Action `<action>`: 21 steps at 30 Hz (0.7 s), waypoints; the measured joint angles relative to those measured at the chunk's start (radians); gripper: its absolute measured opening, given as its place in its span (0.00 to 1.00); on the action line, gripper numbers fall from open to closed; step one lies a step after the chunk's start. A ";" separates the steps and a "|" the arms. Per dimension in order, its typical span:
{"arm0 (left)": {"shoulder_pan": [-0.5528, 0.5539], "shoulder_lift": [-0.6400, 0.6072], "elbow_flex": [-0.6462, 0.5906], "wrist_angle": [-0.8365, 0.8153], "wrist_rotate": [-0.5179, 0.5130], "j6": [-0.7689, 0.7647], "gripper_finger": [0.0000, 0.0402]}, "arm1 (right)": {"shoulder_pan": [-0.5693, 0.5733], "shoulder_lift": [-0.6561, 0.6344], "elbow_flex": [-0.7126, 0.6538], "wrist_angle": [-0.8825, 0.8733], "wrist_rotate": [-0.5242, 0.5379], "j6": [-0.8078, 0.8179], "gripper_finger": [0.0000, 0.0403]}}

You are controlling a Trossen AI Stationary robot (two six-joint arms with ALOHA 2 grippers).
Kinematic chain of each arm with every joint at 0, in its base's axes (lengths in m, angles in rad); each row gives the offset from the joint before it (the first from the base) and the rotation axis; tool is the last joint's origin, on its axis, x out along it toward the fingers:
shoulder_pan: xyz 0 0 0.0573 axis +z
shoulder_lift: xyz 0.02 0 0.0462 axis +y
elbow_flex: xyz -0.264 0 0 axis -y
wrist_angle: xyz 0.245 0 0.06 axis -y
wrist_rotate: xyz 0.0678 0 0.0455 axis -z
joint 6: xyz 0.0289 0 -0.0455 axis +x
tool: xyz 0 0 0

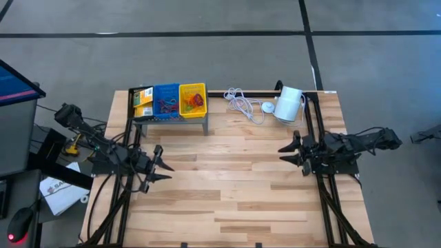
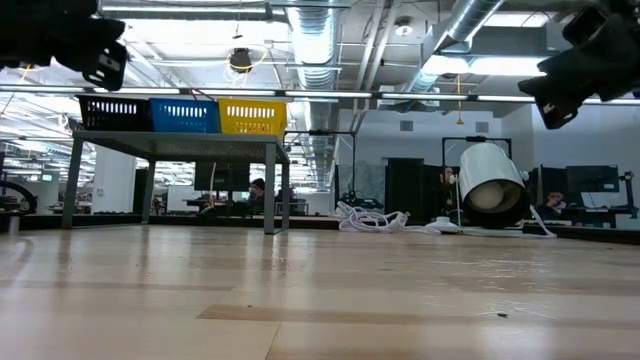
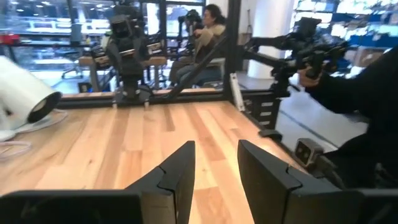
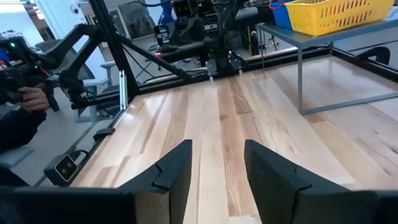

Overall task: Pick & Place Office Desk Supplies
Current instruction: Return to Home Position

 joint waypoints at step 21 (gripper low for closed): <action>0.000 0.017 0.000 -0.042 -0.089 0.000 0.29 | 0.000 0.000 -0.085 0.066 0.026 0.071 0.35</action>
